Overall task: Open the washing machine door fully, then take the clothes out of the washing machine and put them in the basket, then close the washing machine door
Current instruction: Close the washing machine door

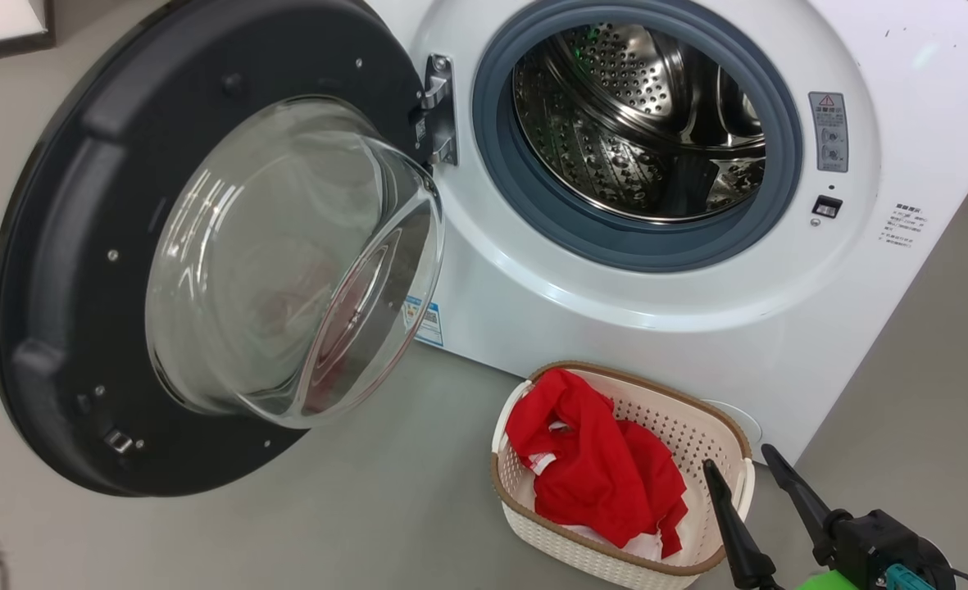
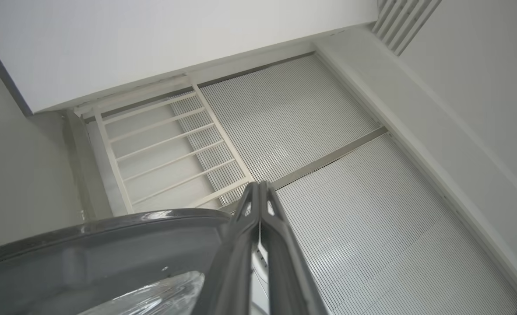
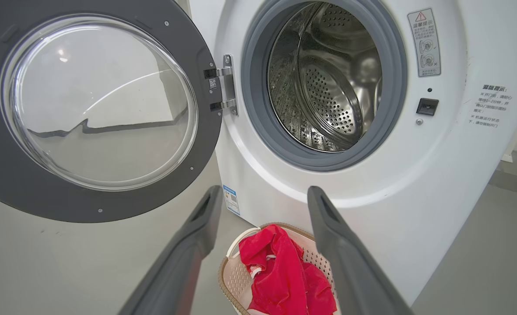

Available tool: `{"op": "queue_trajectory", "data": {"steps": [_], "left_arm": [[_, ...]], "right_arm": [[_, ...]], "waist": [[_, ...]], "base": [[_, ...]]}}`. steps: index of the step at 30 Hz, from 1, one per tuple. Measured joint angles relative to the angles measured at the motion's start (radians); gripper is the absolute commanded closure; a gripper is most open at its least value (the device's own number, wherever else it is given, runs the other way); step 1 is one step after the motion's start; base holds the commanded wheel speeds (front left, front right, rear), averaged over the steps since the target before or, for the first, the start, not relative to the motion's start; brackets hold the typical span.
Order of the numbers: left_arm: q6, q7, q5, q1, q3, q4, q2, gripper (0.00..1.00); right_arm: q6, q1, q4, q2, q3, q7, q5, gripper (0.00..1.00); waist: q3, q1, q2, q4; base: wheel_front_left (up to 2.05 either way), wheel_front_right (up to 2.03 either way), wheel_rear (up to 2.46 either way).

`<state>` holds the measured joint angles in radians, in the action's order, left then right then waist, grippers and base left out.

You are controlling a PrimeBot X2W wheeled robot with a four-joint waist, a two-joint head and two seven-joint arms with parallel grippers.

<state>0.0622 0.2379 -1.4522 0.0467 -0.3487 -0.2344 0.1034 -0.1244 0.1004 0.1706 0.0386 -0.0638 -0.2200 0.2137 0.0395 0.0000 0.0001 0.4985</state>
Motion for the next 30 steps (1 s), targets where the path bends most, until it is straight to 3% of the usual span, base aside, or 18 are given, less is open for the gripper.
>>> {"op": "queue_trajectory", "data": {"steps": [6, 14, 25, 30], "left_arm": [[-0.015, -0.044, -0.083, 0.082, -0.109, 0.175, 0.113, 1.00], [-0.028, -0.121, -0.090, 0.175, -0.124, 0.454, 0.241, 1.00], [-0.037, -0.315, -0.138, 0.265, -0.017, 0.662, 0.276, 1.00], [-0.029, -0.350, -0.137, 0.292, 0.028, 0.709, 0.277, 1.00]], "right_arm": [[0.000, 0.000, -0.008, 0.000, 0.000, 0.004, -0.002, 0.00], [0.000, -0.001, -0.012, 0.000, -0.004, 0.009, -0.003, 0.00], [0.000, -0.001, -0.022, 0.000, -0.004, 0.019, -0.006, 0.00], [0.000, -0.002, -0.026, 0.000, -0.006, 0.026, -0.006, 0.00]], "waist": [[-0.005, 0.0000, 0.0000, -0.006], [-0.010, 0.0000, 0.0000, -0.020], [-0.022, 0.0000, 0.0000, -0.037], [-0.034, 0.0000, 0.0000, -0.047]], "base": [[0.00, 0.00, 0.00], [0.00, 0.00, 0.00], [0.00, 0.00, 0.00], [0.00, 0.00, 0.00]]}}
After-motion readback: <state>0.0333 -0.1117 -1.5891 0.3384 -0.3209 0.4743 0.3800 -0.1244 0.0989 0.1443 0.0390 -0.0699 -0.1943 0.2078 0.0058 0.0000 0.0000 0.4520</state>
